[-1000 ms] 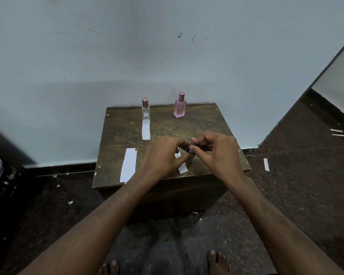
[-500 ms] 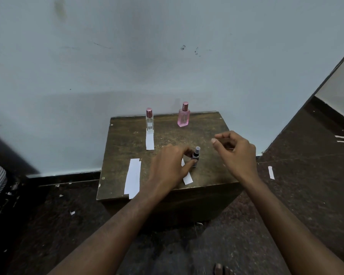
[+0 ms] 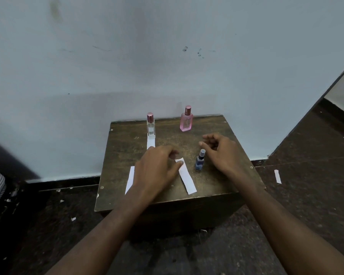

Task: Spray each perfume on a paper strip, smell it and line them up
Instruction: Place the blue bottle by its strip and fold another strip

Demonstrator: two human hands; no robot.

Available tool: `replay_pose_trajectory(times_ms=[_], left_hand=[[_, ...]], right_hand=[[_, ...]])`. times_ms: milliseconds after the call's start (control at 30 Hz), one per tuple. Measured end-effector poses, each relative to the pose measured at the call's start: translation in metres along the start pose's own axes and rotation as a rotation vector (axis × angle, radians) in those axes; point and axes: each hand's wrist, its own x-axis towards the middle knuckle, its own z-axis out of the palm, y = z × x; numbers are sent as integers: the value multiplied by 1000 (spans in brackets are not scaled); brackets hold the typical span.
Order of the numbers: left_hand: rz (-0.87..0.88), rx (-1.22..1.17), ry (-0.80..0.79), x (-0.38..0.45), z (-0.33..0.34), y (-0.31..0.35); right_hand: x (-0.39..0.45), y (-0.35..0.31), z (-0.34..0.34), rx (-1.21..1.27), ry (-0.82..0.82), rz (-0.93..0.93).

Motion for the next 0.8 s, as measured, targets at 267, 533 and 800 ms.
replay_pose_trajectory(times_ms=[267, 533, 800], left_hand=[[34, 165, 15, -4, 2, 3], [47, 166, -68, -4, 3, 1], [39, 170, -83, -2, -1, 1]], right_hand=[[63, -25, 47, 5, 67, -8], [69, -18, 52, -41, 198, 26], [61, -12, 33, 36, 302, 97]])
